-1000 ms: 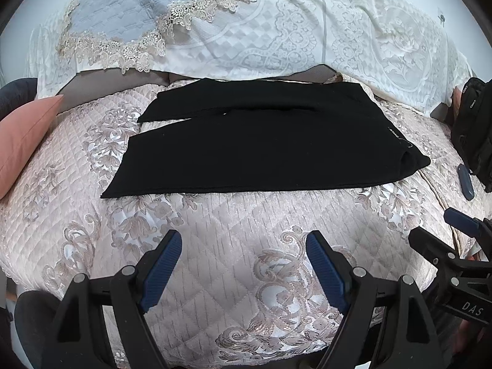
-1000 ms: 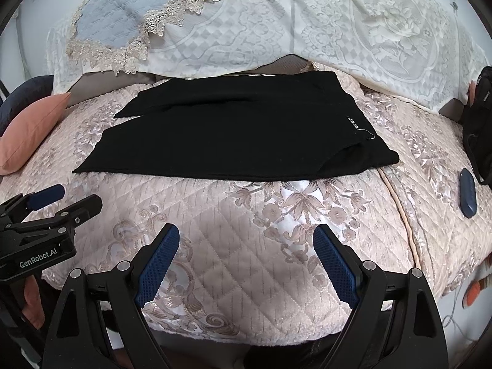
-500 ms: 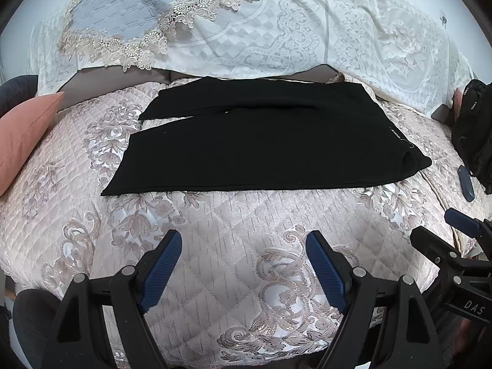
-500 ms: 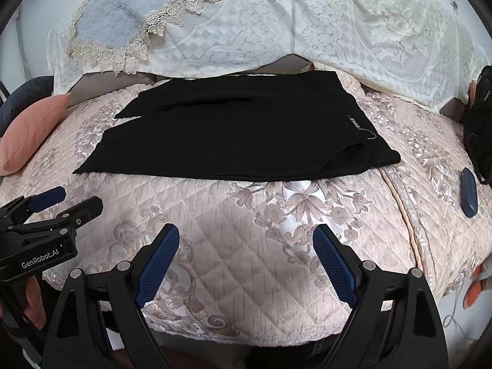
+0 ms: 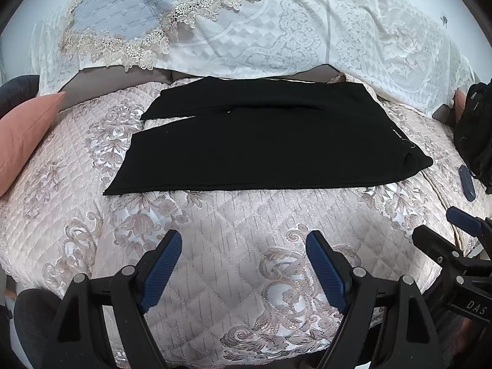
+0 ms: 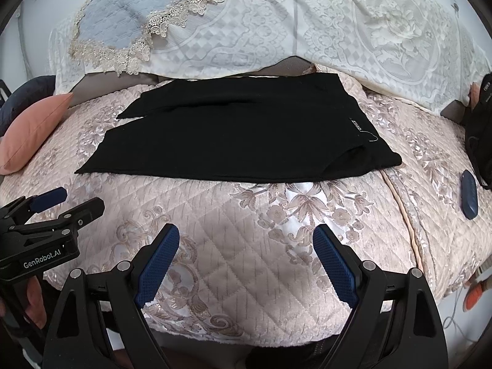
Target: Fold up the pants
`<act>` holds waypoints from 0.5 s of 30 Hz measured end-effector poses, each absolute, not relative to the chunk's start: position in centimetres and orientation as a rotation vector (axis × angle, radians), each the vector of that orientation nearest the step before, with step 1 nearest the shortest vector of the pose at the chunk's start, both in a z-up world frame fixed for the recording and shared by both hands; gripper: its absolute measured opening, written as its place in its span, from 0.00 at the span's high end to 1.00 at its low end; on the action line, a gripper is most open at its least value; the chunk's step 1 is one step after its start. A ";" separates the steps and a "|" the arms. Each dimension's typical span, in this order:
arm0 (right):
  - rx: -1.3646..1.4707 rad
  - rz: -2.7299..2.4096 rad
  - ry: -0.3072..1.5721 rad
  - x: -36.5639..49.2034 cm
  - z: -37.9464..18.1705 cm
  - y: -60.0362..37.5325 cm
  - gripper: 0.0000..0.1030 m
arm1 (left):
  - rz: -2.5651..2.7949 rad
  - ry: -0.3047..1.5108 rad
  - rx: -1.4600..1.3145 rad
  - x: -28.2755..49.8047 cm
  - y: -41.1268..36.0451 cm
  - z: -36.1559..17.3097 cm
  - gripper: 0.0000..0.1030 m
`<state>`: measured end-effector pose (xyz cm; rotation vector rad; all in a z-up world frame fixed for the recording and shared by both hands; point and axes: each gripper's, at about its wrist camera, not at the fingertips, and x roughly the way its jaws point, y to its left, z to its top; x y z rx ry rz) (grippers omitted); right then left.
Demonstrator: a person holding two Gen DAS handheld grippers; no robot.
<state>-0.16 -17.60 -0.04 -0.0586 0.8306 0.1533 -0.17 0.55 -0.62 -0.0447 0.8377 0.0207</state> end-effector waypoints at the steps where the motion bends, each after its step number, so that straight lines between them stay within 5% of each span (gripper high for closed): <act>1: -0.058 0.153 0.831 -0.2 0.0 -17.6 0.14 | 0.021 0.839 -0.044 -0.1 0.5 -0.6 0.18; 15: -0.046 0.150 0.819 0.3 0.2 -17.7 0.14 | 0.009 0.860 -0.075 0.2 0.9 -0.8 0.18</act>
